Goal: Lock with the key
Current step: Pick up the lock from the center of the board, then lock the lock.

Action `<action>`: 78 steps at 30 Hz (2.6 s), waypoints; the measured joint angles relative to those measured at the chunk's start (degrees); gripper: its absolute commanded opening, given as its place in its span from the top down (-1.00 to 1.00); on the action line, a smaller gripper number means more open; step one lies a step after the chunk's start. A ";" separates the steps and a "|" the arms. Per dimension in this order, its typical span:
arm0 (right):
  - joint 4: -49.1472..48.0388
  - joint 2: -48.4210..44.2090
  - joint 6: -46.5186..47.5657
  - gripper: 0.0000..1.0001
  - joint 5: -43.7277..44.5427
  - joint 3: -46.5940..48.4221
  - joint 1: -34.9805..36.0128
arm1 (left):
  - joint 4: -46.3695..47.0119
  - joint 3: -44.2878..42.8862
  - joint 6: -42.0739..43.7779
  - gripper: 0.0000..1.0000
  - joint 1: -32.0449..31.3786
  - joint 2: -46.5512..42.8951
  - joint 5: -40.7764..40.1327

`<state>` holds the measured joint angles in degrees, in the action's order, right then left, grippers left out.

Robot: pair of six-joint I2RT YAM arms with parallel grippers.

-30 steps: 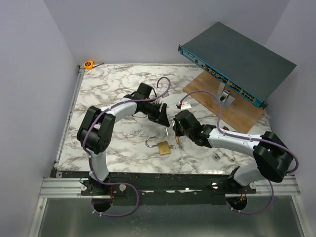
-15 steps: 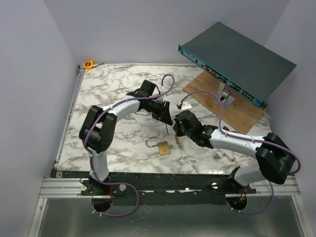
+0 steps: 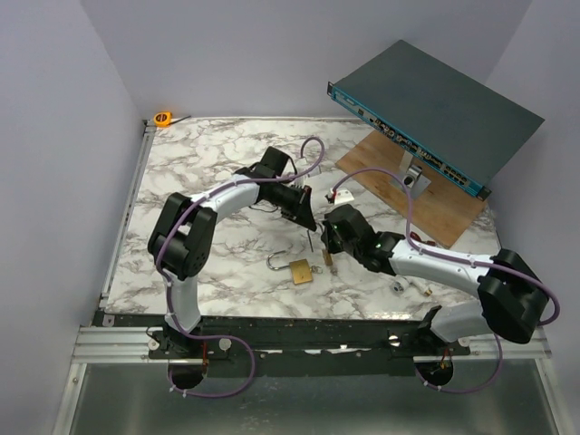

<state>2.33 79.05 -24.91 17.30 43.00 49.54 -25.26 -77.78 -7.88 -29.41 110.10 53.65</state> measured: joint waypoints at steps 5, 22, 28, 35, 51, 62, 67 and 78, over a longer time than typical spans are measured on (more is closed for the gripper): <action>1.97 -1.64 0.81 0.37 0.00 0.00 0.00 | 0.37 0.11 -0.57 1.00 -0.87 -0.70 0.04; -1.31 -25.55 11.54 -0.70 -3.34 11.23 0.02 | -1.46 -1.20 -4.44 1.00 -2.60 -36.94 -12.15; -8.20 -26.47 14.43 -0.63 -13.46 11.17 0.02 | -1.84 -8.90 -9.27 1.00 -2.60 -42.82 -18.23; -14.91 -22.64 14.91 -0.62 -25.81 13.40 0.02 | -2.29 -15.87 -14.99 1.00 -2.82 -47.87 -22.43; -28.04 -17.07 6.47 -0.50 -49.31 21.66 0.02 | 2.91 -18.12 -25.27 1.00 -3.98 -52.43 -21.22; -37.22 -15.08 -2.32 -0.17 -53.46 20.76 0.02 | 7.67 -18.21 -28.35 1.00 -4.48 -53.42 -20.59; -42.56 -14.80 -7.23 0.00 -54.51 19.93 0.02 | 9.20 -18.14 -28.96 1.00 -4.59 -54.25 -20.57; -48.04 -13.20 -13.86 0.33 -54.75 19.50 0.00 | 11.19 -16.46 -29.46 1.00 -4.92 -54.71 -20.52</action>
<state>-45.71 65.84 -38.76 -37.45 62.50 49.54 -14.06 -94.24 -37.34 -34.33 55.40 33.12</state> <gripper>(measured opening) 0.401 0.038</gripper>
